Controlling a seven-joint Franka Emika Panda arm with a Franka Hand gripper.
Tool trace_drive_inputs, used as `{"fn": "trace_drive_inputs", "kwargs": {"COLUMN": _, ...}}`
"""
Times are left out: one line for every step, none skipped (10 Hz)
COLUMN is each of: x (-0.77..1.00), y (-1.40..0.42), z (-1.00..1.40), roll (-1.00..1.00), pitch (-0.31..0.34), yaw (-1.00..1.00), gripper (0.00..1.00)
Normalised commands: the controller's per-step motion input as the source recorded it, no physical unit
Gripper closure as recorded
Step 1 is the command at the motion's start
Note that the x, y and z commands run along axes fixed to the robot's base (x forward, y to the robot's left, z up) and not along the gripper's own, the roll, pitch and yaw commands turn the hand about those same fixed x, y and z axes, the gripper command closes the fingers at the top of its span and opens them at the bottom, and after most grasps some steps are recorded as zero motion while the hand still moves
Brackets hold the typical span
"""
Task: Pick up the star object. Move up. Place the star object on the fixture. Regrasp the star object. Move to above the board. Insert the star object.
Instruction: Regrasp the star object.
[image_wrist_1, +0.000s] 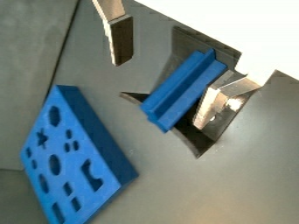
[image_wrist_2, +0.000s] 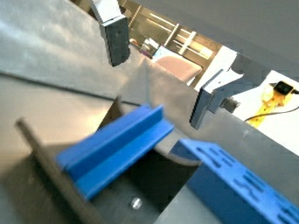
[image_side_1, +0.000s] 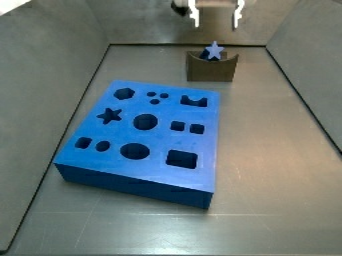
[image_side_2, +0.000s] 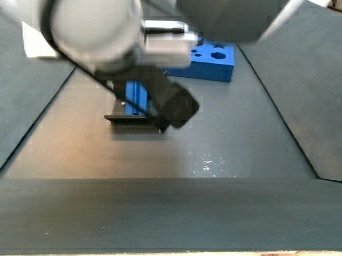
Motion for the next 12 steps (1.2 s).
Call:
{"fn": "trace_drive_inputs", "kwargs": {"x": -0.04, "y": 0.0, "z": 0.33, "roll": 0.04, "pitch": 0.049, "yaw": 0.04, "gripper": 0.0}}
{"fn": "trace_drive_inputs", "kwargs": {"x": -0.11, "y": -1.0, "z": 0.87, "roll": 1.0, "pitch": 0.067, "yaw": 0.03, "gripper": 0.0}}
{"fn": "trace_drive_inputs", "kwargs": {"x": -0.1, "y": -1.0, "z": 0.8, "roll": 1.0, "pitch": 0.067, "yaw": 0.03, "gripper": 0.0}}
{"fn": "trace_drive_inputs", "kwargs": {"x": -0.11, "y": -1.0, "z": 0.74, "roll": 1.0, "pitch": 0.057, "yaw": 0.03, "gripper": 0.0}}
{"fn": "trace_drive_inputs", "kwargs": {"x": -0.14, "y": -1.0, "z": 0.66, "roll": 1.0, "pitch": 0.049, "yaw": 0.03, "gripper": 0.0}}
{"fn": "trace_drive_inputs", "kwargs": {"x": -0.13, "y": -0.9, "z": 0.45, "roll": 1.0, "pitch": 0.043, "yaw": 0.03, "gripper": 0.0}}
{"fn": "trace_drive_inputs", "kwargs": {"x": -0.09, "y": -0.75, "z": 0.24, "roll": 1.0, "pitch": 0.04, "yaw": 0.03, "gripper": 0.0}}
{"fn": "trace_drive_inputs", "kwargs": {"x": -0.05, "y": -0.53, "z": 0.08, "roll": 1.0, "pitch": 0.039, "yaw": 0.03, "gripper": 0.0}}
{"fn": "trace_drive_inputs", "kwargs": {"x": -0.04, "y": -0.4, "z": 0.06, "roll": 1.0, "pitch": 0.038, "yaw": 0.03, "gripper": 0.0}}
{"fn": "trace_drive_inputs", "kwargs": {"x": -0.04, "y": -0.14, "z": 0.05, "roll": 1.0, "pitch": 0.035, "yaw": 0.03, "gripper": 0.0}}
{"fn": "trace_drive_inputs", "kwargs": {"x": -0.04, "y": -0.03, "z": 0.03, "roll": 1.0, "pitch": 0.032, "yaw": 0.03, "gripper": 0.0}}
{"fn": "trace_drive_inputs", "kwargs": {"x": -0.04, "y": -0.01, "z": 0.01, "roll": 1.0, "pitch": 0.026, "yaw": 0.03, "gripper": 0.0}}
